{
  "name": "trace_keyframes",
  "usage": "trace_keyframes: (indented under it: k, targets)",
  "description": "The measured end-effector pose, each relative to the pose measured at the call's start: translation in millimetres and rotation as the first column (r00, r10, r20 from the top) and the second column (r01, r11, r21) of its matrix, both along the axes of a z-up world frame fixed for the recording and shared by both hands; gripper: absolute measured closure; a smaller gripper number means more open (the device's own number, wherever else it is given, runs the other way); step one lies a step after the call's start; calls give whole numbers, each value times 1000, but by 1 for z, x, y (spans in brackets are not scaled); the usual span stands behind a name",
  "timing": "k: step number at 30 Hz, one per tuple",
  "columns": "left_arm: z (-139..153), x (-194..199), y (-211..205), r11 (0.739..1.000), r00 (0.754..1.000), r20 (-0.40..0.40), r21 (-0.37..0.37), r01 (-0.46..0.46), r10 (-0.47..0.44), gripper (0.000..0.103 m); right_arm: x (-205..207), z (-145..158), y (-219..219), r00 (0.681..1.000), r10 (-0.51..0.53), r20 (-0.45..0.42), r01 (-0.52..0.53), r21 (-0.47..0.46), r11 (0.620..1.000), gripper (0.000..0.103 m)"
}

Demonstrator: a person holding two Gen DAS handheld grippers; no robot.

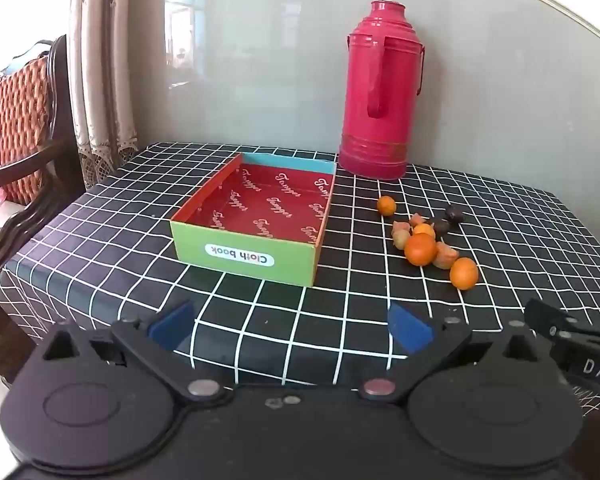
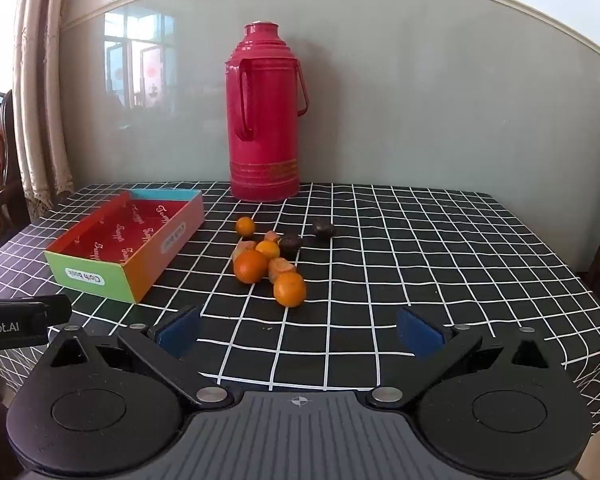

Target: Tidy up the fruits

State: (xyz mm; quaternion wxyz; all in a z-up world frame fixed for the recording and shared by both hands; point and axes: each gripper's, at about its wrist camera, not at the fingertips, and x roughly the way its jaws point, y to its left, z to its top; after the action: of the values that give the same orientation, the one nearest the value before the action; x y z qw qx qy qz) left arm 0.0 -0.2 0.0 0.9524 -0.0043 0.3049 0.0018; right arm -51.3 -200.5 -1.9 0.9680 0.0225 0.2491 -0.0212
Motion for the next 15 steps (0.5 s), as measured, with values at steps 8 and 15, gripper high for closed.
trace_keyframes:
  k: [8, 15]
  targets:
    - [1, -1, -4, 1000, 1000, 0, 3, 4, -5, 6, 1, -2, -3, 1000, -6, -6, 6, 9, 1000, 0]
    - [1, 0, -2, 1000, 1000, 1, 0, 15, -15, 6, 2, -2, -5, 1000, -6, -5, 6, 9, 1000, 0]
